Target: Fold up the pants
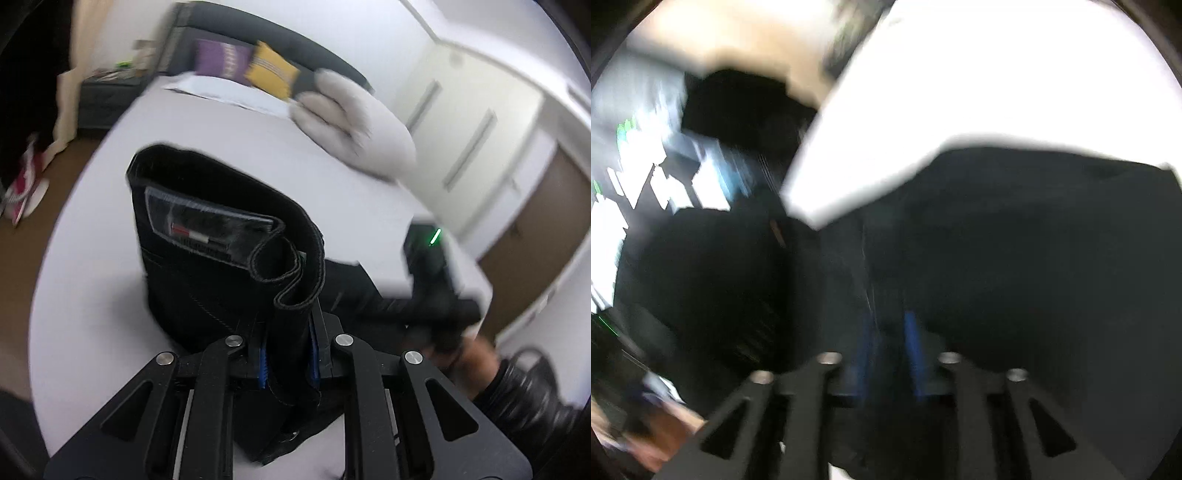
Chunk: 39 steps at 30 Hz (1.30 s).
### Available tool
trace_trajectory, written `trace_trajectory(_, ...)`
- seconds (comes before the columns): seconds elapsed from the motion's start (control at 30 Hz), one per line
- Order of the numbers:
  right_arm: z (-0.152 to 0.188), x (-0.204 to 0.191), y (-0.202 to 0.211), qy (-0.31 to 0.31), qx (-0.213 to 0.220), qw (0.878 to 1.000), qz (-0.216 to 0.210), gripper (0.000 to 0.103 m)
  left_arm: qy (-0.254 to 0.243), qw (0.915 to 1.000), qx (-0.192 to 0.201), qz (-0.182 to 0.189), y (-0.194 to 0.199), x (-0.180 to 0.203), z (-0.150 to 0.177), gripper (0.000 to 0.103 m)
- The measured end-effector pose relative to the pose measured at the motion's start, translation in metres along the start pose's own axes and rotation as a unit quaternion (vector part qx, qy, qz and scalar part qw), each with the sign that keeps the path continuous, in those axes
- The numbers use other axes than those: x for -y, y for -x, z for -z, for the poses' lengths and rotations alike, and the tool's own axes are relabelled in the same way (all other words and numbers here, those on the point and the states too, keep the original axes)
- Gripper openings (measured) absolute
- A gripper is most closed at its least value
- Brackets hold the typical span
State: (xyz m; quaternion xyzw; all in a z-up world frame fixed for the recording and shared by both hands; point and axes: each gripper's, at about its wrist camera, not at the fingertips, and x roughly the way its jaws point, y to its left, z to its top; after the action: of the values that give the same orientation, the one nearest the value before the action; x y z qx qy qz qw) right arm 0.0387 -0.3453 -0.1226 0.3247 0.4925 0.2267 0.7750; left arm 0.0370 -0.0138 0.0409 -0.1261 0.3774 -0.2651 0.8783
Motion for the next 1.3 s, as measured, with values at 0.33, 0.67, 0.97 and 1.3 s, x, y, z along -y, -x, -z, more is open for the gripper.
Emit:
trace_trajectory(0.33, -0.017, 0.03, 0.057, -0.014, 0.01, 0.992, -0.126, 0.1, -0.119, 0.9881, -0.097, 0.002, -0.11, 0.088, 0.015, 0.014)
trace_trajectory(0.67, -0.015, 0.07, 0.019, -0.022, -0.067, 0.997, -0.016, 0.026, -0.179, 0.975, -0.132, -0.005, -0.15, 0.124, 0.053, 0.014)
trace_trajectory(0.97, -0.027, 0.079, 0.047, -0.004, -0.034, 0.999, 0.006, 0.015, -0.205, 0.9707, -0.125, 0.015, -0.187, 0.159, 0.041, 0.014)
trace_trajectory(1.3, -0.036, 0.114, 0.083, -0.008, -0.006, 0.999, 0.037, 0.013, -0.23, 0.9631, -0.135, 0.039, -0.228, 0.214, 0.031, 0.014)
